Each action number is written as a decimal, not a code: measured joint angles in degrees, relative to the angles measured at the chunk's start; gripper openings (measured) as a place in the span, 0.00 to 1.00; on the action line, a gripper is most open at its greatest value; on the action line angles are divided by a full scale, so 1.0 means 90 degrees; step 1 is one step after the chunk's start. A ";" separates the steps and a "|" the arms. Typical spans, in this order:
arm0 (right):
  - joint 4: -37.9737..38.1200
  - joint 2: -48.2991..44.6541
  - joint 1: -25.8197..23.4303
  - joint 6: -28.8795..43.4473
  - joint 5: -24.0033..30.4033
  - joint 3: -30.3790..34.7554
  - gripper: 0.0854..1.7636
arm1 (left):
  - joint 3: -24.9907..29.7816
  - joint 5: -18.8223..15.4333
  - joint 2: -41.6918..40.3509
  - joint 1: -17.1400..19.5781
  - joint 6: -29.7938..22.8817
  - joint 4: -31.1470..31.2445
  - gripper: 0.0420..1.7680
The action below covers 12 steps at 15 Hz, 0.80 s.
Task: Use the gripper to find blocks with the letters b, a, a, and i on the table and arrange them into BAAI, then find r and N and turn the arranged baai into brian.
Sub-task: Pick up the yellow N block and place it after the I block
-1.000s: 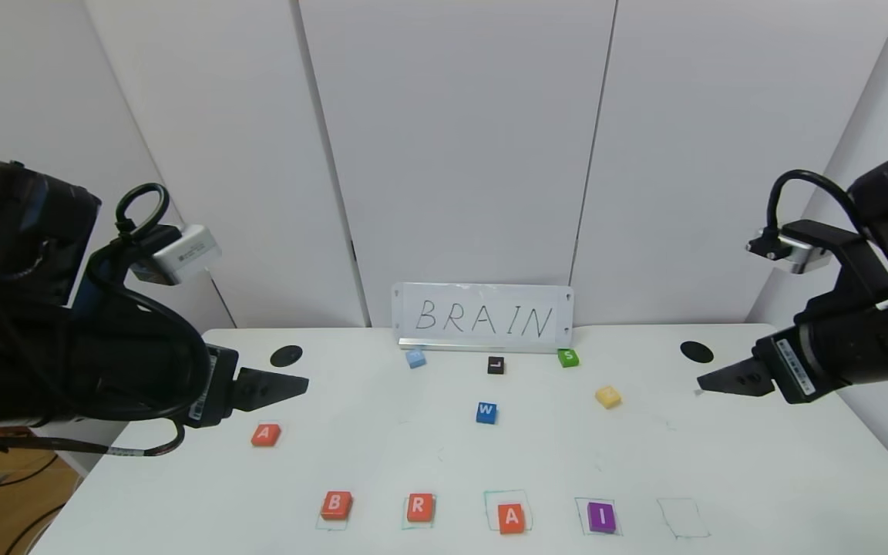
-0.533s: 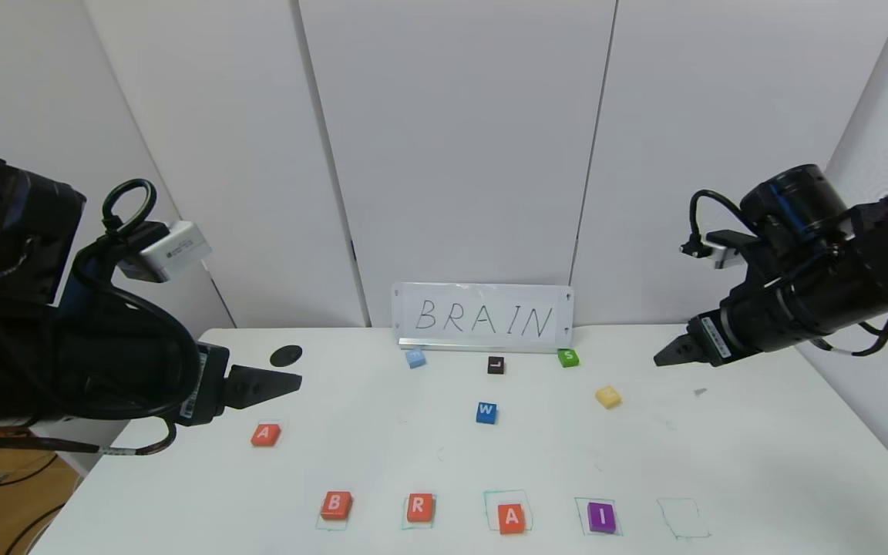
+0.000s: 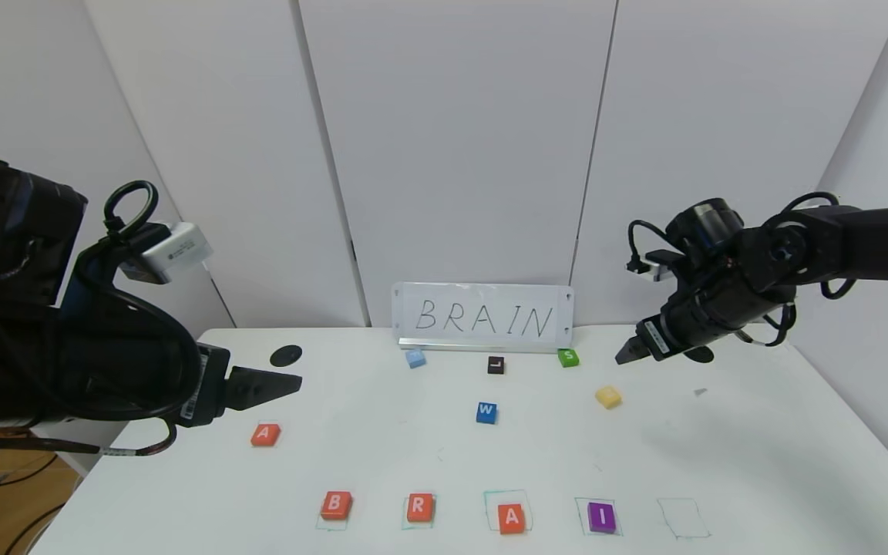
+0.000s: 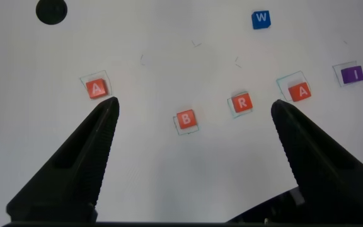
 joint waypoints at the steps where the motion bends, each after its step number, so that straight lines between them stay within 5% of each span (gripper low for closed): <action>1: 0.0000 0.0206 0.0000 0.0012 0.0011 -0.0165 0.97 | 0.0003 0.0003 -0.0005 0.0012 -0.0003 -0.0003 0.97; 12: -0.0039 0.1504 0.0065 0.0073 -0.0014 -0.0825 0.97 | 0.0020 0.0031 0.0046 0.0031 0.0072 -0.0012 0.97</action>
